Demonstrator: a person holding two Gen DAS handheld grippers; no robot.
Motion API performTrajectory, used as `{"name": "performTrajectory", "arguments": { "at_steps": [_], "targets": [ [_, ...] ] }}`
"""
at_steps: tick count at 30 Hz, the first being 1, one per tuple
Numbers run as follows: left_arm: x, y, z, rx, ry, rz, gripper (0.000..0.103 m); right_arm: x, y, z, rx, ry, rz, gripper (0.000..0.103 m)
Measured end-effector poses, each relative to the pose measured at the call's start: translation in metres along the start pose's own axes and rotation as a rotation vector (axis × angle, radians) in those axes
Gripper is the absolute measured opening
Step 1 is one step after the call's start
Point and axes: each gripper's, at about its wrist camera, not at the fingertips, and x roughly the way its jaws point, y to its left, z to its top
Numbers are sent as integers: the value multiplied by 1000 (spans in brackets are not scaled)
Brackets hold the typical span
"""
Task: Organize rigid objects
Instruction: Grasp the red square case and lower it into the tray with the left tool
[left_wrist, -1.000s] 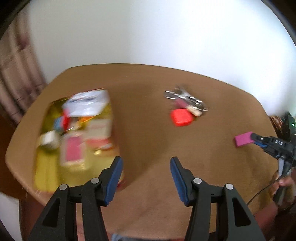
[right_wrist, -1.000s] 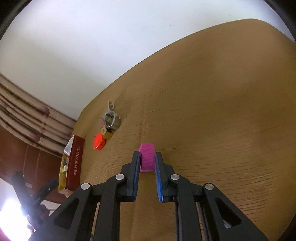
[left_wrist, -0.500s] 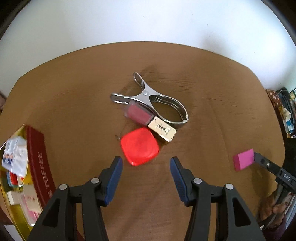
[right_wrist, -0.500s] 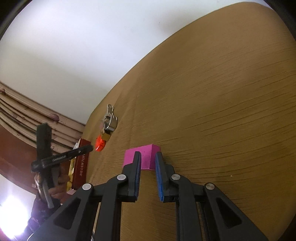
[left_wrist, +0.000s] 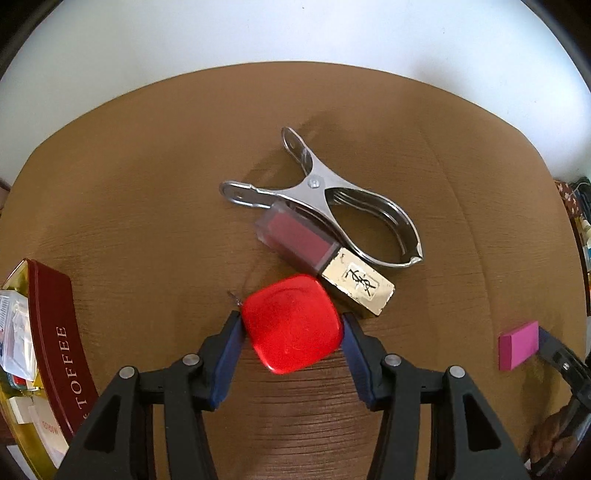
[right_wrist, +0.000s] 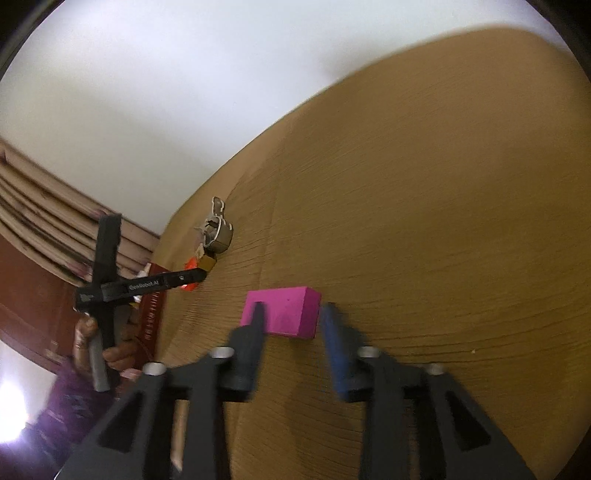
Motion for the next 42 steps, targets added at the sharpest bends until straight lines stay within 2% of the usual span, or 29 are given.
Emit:
{"name": "performTrajectory", "arguments": {
  "at_steps": [1,2,4,6,9,12,15,17,18,20,21,22,23,24,25,30,32,35,38,42],
  "targets": [
    [-1,0,-2,4,-8,3,53,-3,3,0,-32,-6,-17,69],
    [-2,-1,-5,10,-17,6,53,-5,9,1,-75,-12,-40,73],
    [-5,-3,-10,15,-26,9,53,-12,24,4,-175,-33,-80,75],
    [-10,0,-19,11,-30,0,53,-14,40,9,-302,-1,-65,76],
    [-16,4,-28,19,-44,-5,53,-7,66,13,-578,83,-93,76],
    [-23,9,-41,22,-50,-12,53,5,86,16,-793,155,-133,76],
    [-31,11,-50,7,-61,-29,53,31,99,18,-973,274,-181,75],
    [-39,14,-57,-2,-62,-48,53,42,101,18,-1019,325,-186,73],
    [-42,15,-60,-4,-62,-54,53,50,101,19,-1031,364,-197,72],
    [-52,15,-65,-8,-66,-60,53,63,100,16,-1056,424,-234,58],
    [-57,16,-68,-8,-70,-63,53,70,98,13,-1060,458,-253,45],
    [-63,17,-72,-10,-77,-66,53,77,97,10,-1057,483,-267,37],
    [-71,19,-76,-13,-86,-69,53,81,95,6,-1055,502,-283,37],
    [-77,21,-79,-15,-91,-73,53,79,95,6,-1041,491,-271,30],
    [-87,24,-85,-20,-99,-75,53,79,95,5,-1029,498,-276,27],
    [-123,29,-103,-72,-128,-57,53,74,97,-7,-1004,432,-360,27],
    [-131,49,-115,-98,-132,-29,53,69,97,-11,-967,398,-382,27],
    [-146,77,-133,-140,-129,33,53,58,91,-14,-875,372,-352,27],
    [-143,118,-146,-190,-110,126,53,50,83,-14,-775,356,-326,27],
    [-136,160,-163,-243,-77,214,53,42,82,-18,-685,338,-283,27]
  ]
}}
